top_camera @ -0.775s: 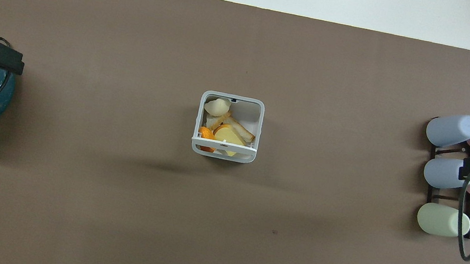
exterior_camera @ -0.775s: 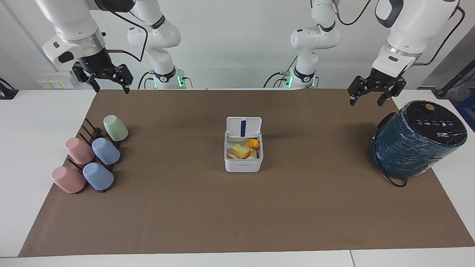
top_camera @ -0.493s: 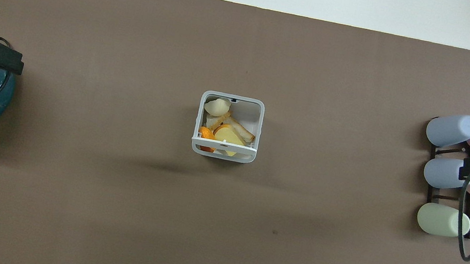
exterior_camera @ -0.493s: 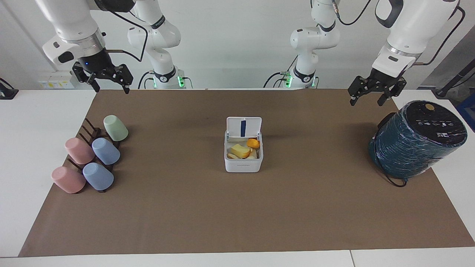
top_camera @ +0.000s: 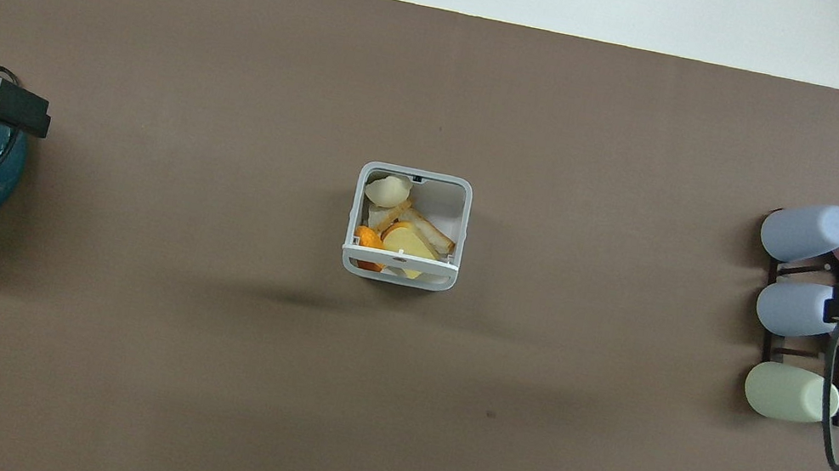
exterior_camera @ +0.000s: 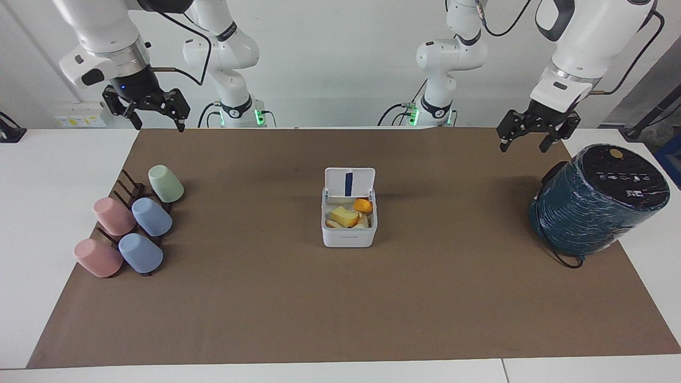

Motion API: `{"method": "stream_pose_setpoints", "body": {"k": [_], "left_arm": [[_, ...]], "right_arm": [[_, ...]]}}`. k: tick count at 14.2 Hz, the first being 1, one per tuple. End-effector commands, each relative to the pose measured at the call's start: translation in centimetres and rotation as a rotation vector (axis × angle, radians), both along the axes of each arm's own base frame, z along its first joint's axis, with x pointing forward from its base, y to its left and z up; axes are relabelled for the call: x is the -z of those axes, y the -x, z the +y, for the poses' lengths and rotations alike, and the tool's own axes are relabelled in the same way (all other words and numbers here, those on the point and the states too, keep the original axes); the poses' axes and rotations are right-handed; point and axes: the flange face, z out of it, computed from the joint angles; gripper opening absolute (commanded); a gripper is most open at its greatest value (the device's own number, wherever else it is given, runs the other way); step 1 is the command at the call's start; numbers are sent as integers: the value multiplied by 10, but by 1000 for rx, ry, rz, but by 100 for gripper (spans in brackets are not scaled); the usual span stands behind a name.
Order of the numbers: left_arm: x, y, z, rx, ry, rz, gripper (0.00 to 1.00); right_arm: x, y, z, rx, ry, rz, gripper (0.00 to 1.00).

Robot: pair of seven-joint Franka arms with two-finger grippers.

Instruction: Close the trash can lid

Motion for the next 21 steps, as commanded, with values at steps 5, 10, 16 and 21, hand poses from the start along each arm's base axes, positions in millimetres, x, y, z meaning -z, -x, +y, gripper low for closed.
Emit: {"method": "stream_pose_setpoints", "body": {"k": [5,10,16,21], "left_arm": [[5,16,-43,-29,-14,-2,100],[26,47,-107,-92,-6,-15,100],[48,95,-180,-196,42,-47,100],[70,123,-238,-313,126,-61,98]], "right_arm": [[-1,7,-1,-19,-5,0,100],[-1,7,-1,-20,-5,0,100],[-1,7,-1,-19,-5,0,100],[-1,7,-1,-19,-5,0,100]]}}
